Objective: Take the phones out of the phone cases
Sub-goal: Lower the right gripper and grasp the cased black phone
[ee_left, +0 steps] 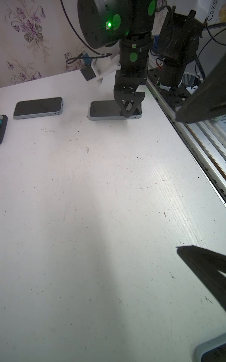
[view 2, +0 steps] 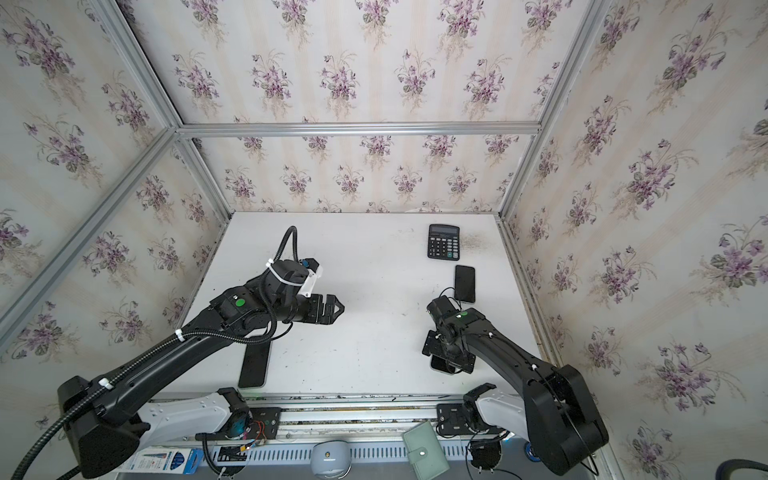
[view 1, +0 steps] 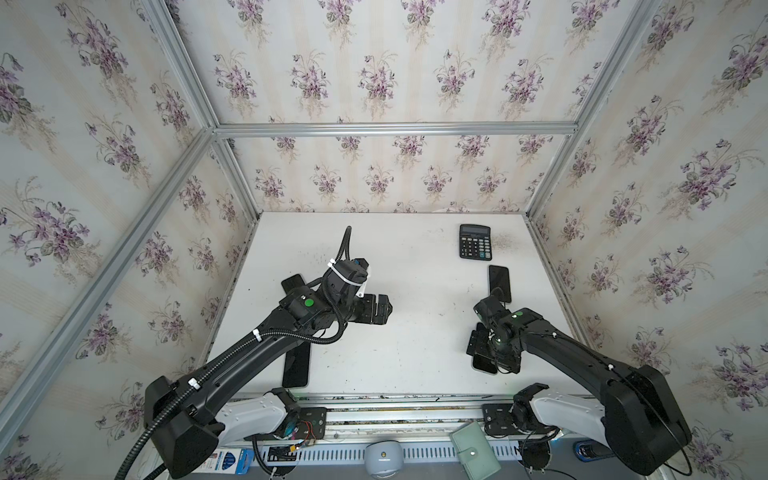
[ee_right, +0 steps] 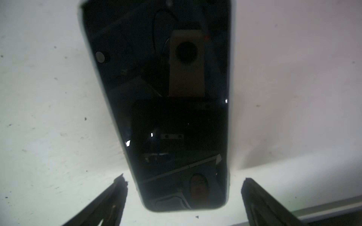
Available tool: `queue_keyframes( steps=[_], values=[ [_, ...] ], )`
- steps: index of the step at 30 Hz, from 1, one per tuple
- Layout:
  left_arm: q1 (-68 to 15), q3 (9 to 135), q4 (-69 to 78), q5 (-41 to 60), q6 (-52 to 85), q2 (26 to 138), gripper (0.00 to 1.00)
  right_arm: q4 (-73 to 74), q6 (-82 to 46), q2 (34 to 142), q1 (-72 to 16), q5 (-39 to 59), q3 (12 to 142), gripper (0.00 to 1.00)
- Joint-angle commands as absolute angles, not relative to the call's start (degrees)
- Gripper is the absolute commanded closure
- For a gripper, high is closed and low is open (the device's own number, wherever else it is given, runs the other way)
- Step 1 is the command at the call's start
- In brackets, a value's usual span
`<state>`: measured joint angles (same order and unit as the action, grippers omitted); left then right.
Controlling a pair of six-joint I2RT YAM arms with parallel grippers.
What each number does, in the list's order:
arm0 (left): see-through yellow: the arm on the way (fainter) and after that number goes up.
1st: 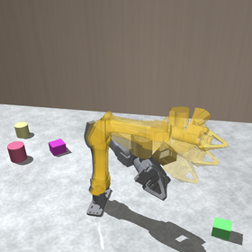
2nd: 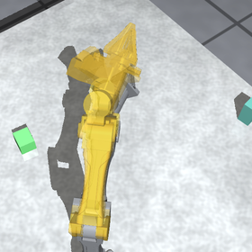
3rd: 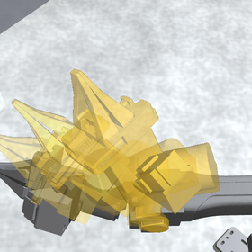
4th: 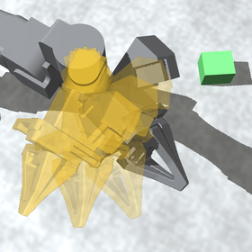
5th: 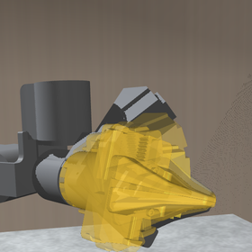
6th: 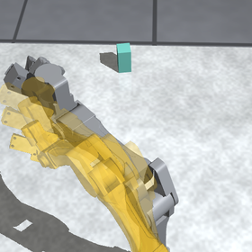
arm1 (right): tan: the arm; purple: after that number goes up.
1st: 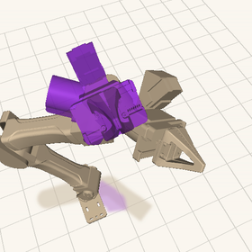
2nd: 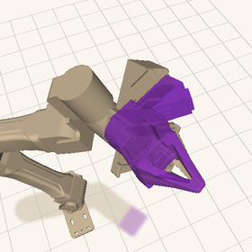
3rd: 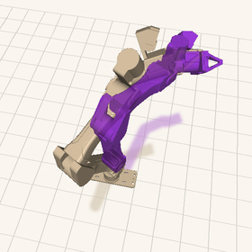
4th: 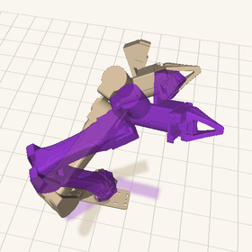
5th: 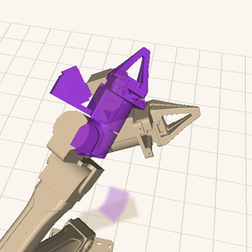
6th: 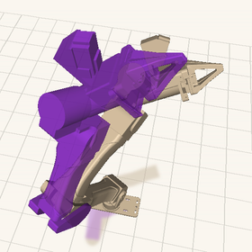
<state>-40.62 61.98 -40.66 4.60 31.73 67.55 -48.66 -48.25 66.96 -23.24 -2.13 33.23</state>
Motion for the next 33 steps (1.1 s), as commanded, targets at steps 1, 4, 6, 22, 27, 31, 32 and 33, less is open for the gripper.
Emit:
queue_keyframes(
  steps=[1, 4, 6, 22, 27, 31, 32, 33],
  values=[
    [-40.4, 62.7, -40.4, 4.3, 30.5, 67.9, 0.0, -49.2, -49.6, 66.8, -23.5, -4.5, 33.0, 0.06],
    [-40.1, 62.9, -40.3, 4.5, 30.2, 68.1, 0.0, -47.2, -49.6, 66.7, -23.5, -3.2, 32.0, 0.07],
    [-39.8, 63.1, -40.4, 4.7, 29.9, 68.3, 0.0, -46.5, -49.7, 67.2, -23.5, -2.6, 31.7, 0.08],
    [-38.1, 64.4, -40.3, 7.1, 28.4, 69.2, 0.0, -44.6, -51.0, 68.0, -23.5, -2.6, 30.5, 0.26],
    [-37.8, 65.1, -40.4, 7.7, 28.4, 69.8, 0.0, -44.4, -51.2, 67.3, -23.5, -2.8, 30.1, 0.35],
    [-37.6, 66.1, -40.0, 8.8, 28.6, 70.0, 0.0, -42.8, -50.9, 64.2, -23.5, -2.7, 29.3, 0.44],
    [-37.5, 66.4, -39.8, 9.3, 28.8, 70.0, 0.0, -42.3, -50.7, 63.1, -23.5, -2.6, 29.1, 0.46],
    [-37.4, 66.7, -39.6, 9.8, 28.9, 71.9, 0.0, -41.9, -50.6, 62.1, -23.5, -2.6, 29.1, 0.48]
  ],
)
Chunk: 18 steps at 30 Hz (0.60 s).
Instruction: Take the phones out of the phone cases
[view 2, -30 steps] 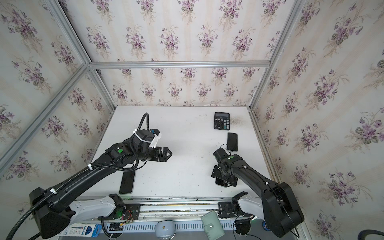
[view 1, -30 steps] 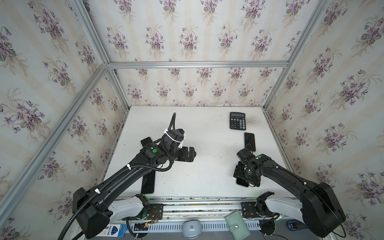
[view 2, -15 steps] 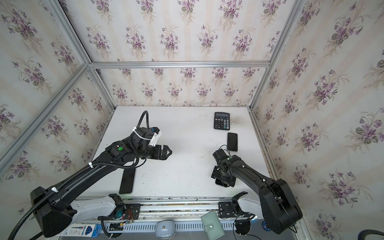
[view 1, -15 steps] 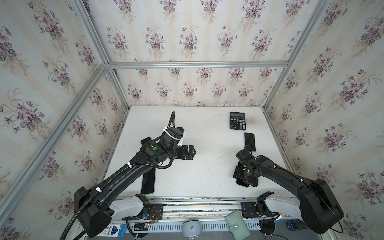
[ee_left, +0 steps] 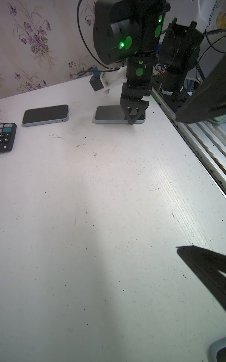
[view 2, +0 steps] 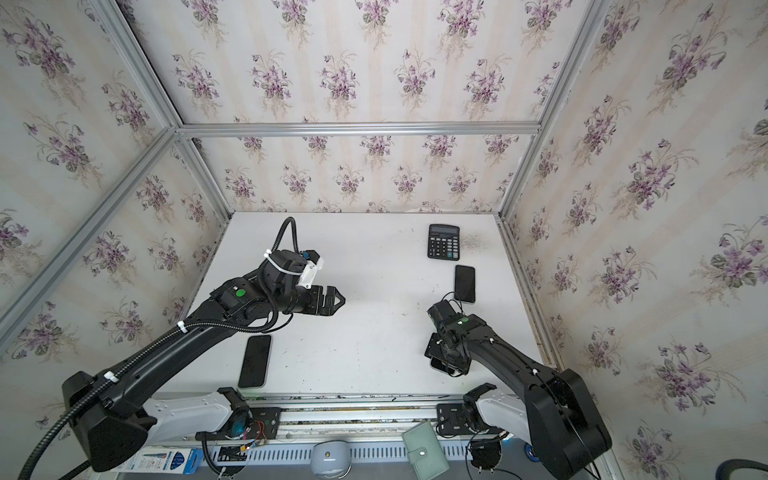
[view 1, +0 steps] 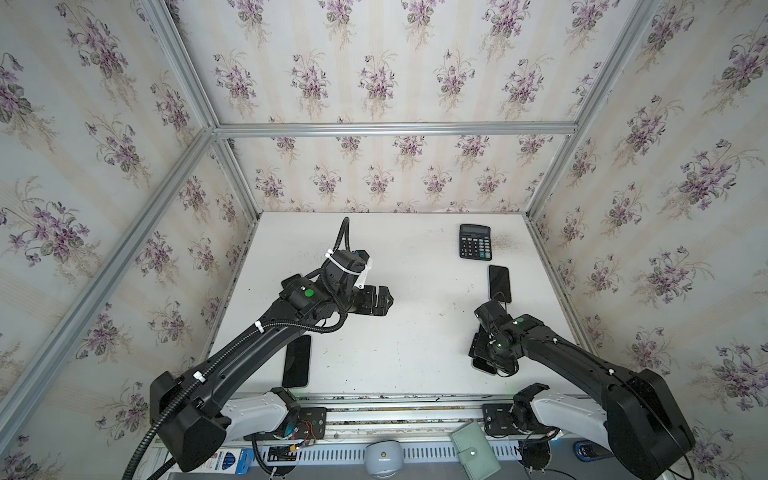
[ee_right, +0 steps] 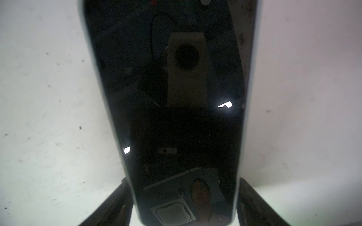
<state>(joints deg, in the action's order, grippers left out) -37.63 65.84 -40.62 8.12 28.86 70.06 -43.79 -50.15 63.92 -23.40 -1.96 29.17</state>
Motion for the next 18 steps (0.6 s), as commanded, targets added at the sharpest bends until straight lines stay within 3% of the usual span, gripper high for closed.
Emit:
queue_keyframes(
  steps=[1, 6, 12, 18],
  values=[
    [-37.3, 67.0, -39.3, 10.2, 29.2, 72.2, 0.0, -41.2, -50.2, 60.9, -23.5, -2.4, 29.1, 0.5],
    [-36.7, 68.6, -36.8, 13.2, 31.1, 73.9, 0.0, -36.8, -48.2, 54.3, -24.2, -2.0, 28.9, 0.61],
    [-36.5, 71.3, -35.6, 15.9, 31.3, 77.0, 0.0, -32.0, -45.3, 48.3, -25.4, -3.1, 29.7, 0.63],
    [-35.6, 73.8, -34.3, 18.7, 32.0, 80.1, 0.0, -26.7, -41.6, 50.2, -31.7, -4.6, 33.3, 0.65]
  ],
)
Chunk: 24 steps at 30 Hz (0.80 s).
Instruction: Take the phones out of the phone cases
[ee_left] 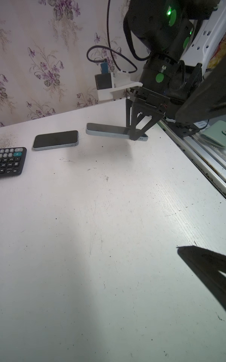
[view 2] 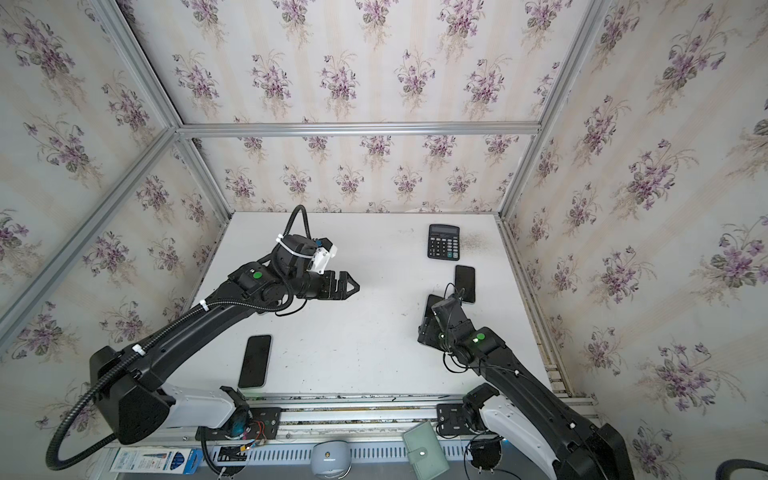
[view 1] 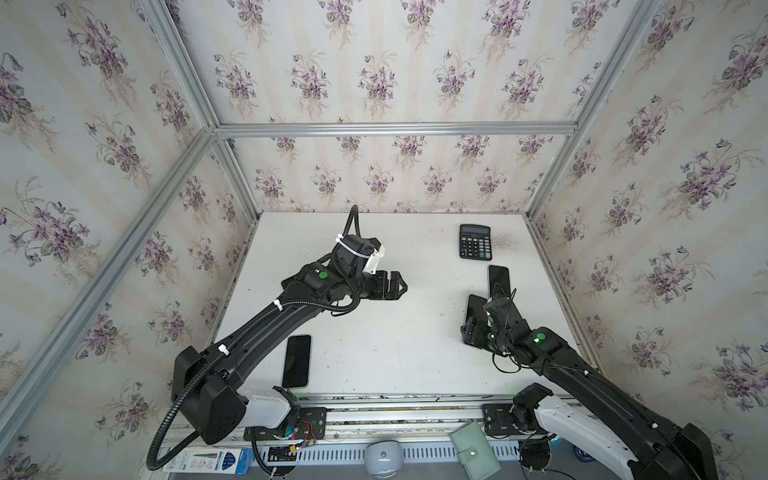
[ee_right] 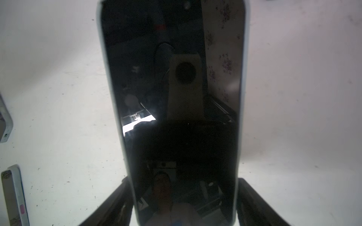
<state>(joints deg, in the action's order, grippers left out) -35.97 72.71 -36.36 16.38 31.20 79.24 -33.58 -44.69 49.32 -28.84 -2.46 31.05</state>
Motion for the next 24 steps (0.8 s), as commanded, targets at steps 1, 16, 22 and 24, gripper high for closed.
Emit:
queue_keyframes(
  steps=[1, 16, 22, 24],
  values=[
    [-35.5, 74.2, -34.2, 19.2, 32.1, 80.5, 0.0, -25.9, -41.0, 51.1, -33.8, -5.6, 34.5, 0.65],
    [-32.1, 78.0, -33.2, 29.1, 33.0, 85.5, 0.0, -12.0, -32.8, 60.1, -48.7, -14.5, 41.8, 0.68],
    [-32.0, 78.5, -32.4, 30.0, 33.3, 87.5, 0.01, -9.4, -32.2, 61.0, -49.3, -13.5, 41.9, 0.7],
    [-32.0, 79.1, -31.7, 31.0, 33.5, 88.3, 0.02, -9.4, -32.2, 61.4, -49.5, -13.1, 42.0, 0.7]
  ],
)
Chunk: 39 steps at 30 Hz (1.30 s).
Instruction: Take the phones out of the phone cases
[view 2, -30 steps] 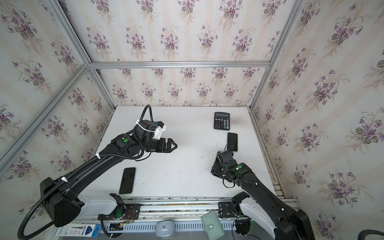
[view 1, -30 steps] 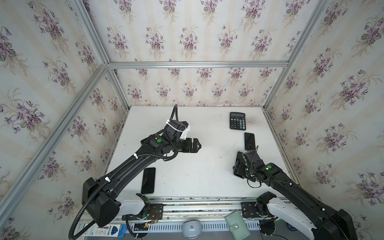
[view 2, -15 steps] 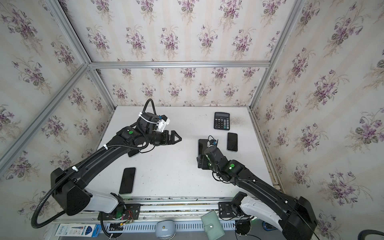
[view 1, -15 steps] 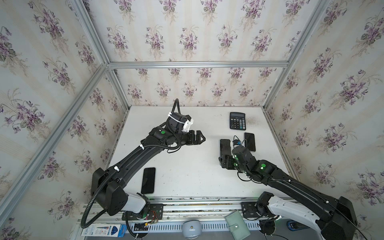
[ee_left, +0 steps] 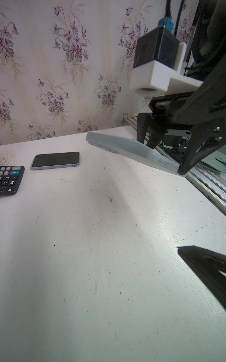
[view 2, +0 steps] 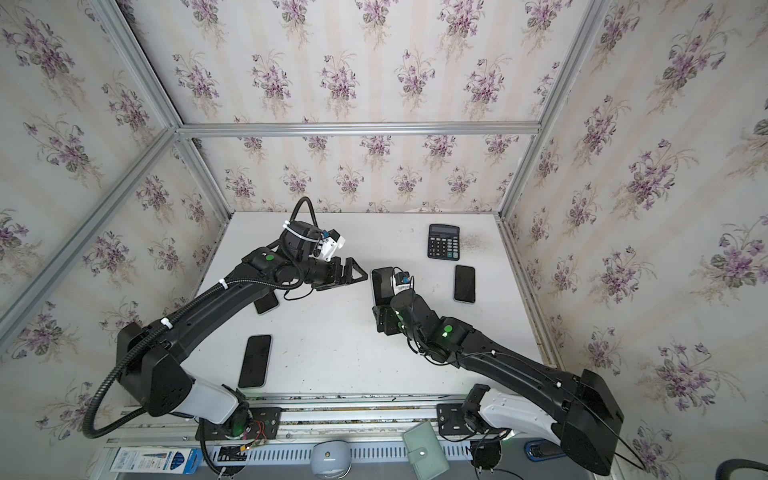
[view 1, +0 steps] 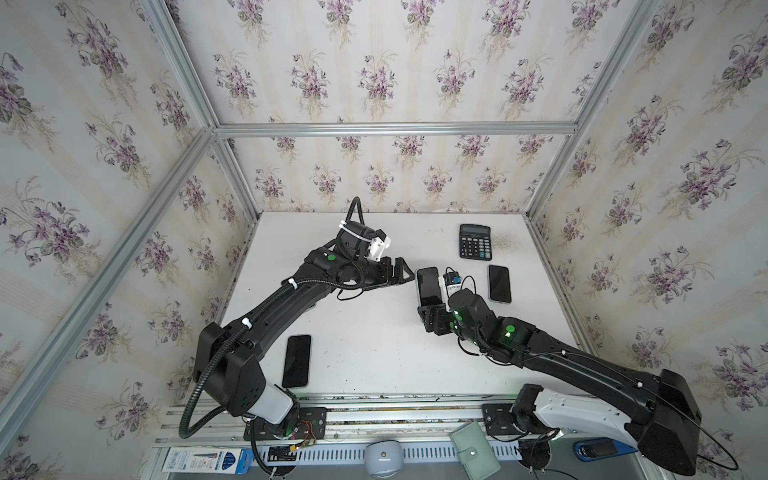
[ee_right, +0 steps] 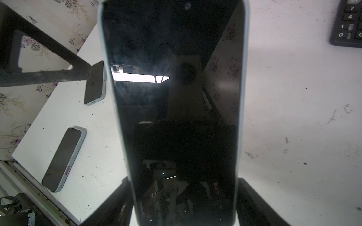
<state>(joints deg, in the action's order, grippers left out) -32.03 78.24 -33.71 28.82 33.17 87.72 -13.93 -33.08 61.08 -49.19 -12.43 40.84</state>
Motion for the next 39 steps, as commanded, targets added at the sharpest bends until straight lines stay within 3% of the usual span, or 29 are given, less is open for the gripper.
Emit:
queue_keyframes(
  steps=[1, 19, 26, 28, 33, 37, 39],
  values=[
    [-32.0, 79.3, -31.6, 31.2, 33.5, 88.6, 0.03, -9.4, -32.2, 61.4, -49.4, -12.9, 41.9, 0.7],
    [-32.1, 80.2, -28.0, 37.8, 33.2, 93.2, 0.44, -7.2, -32.5, 62.9, -50.8, -11.2, 41.7, 0.74],
    [-32.1, 79.7, -27.6, 38.5, 32.2, 93.8, 0.69, -7.1, -32.7, 63.5, -51.3, -11.1, 41.7, 0.74],
    [-32.0, 79.4, -27.6, 38.5, 31.9, 93.9, 0.71, -7.2, -32.4, 63.7, -51.5, -11.0, 41.8, 0.75],
    [-31.9, 79.3, -27.5, 39.6, 30.9, 94.1, 0.95, -7.7, -31.8, 63.6, -51.8, -11.6, 41.7, 0.75],
    [-31.2, 79.3, -27.5, 39.6, 31.0, 93.8, 1.0, -8.0, -31.6, 63.1, -51.9, -12.3, 41.6, 0.75],
    [-30.8, 79.4, -27.6, 39.6, 31.0, 93.3, 1.0, -8.0, -31.5, 62.8, -52.0, -12.4, 41.7, 0.69]
  ],
)
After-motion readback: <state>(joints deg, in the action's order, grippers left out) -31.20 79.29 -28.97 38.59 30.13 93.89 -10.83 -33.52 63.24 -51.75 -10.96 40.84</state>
